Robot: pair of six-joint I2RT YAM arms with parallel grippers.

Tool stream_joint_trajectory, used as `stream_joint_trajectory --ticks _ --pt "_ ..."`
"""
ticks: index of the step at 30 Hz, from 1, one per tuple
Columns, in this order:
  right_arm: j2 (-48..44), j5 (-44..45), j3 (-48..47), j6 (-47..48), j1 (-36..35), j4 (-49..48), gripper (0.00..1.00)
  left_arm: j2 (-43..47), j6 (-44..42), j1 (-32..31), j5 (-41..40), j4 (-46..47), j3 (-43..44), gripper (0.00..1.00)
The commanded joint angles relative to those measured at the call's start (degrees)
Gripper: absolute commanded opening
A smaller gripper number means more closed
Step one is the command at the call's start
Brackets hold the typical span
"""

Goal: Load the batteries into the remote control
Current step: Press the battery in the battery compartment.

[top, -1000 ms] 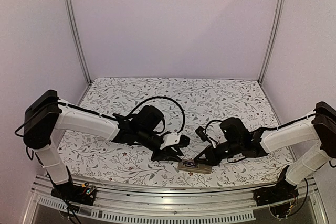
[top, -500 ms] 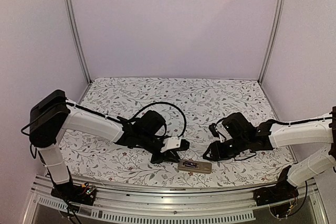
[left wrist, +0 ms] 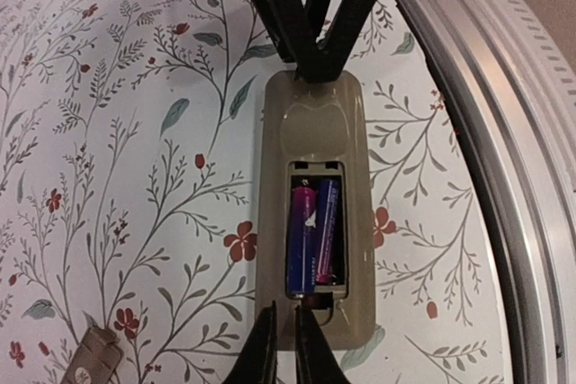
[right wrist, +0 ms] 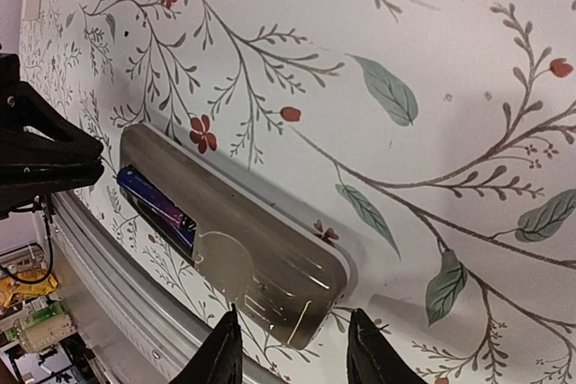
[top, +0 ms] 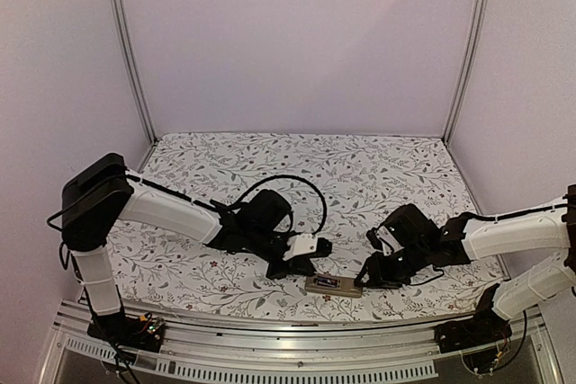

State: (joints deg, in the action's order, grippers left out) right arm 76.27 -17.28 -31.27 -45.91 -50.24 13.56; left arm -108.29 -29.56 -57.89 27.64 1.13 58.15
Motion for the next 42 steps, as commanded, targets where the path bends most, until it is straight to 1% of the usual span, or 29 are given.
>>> stream_joint_trajectory --ticks 1,14,36,38,42 --pt "1.23 -2.65 1.46 -1.49 -0.21 -2.98 0.38 -2.30 -0.69 -0.90 0.60 -0.18 1.45 0.08" --pt "1.78 -2.85 2.09 -1.64 -0.21 -3.69 0.34 -3.37 -0.89 -2.25 1.57 -0.69 2.15 0.08" --pt "1.67 -2.16 1.85 -1.53 -0.21 -5.07 0.34 -5.60 -1.94 -3.10 1.83 -0.95 3.08 0.05" --pt "1.89 -2.35 1.82 -1.60 -0.21 -5.71 0.34 -5.74 -2.35 -3.24 1.95 -2.91 3.27 0.05" --pt "2.37 -2.67 1.81 -1.76 -0.21 -6.50 0.34 -6.24 -2.56 -3.62 2.24 -3.15 3.53 0.04"
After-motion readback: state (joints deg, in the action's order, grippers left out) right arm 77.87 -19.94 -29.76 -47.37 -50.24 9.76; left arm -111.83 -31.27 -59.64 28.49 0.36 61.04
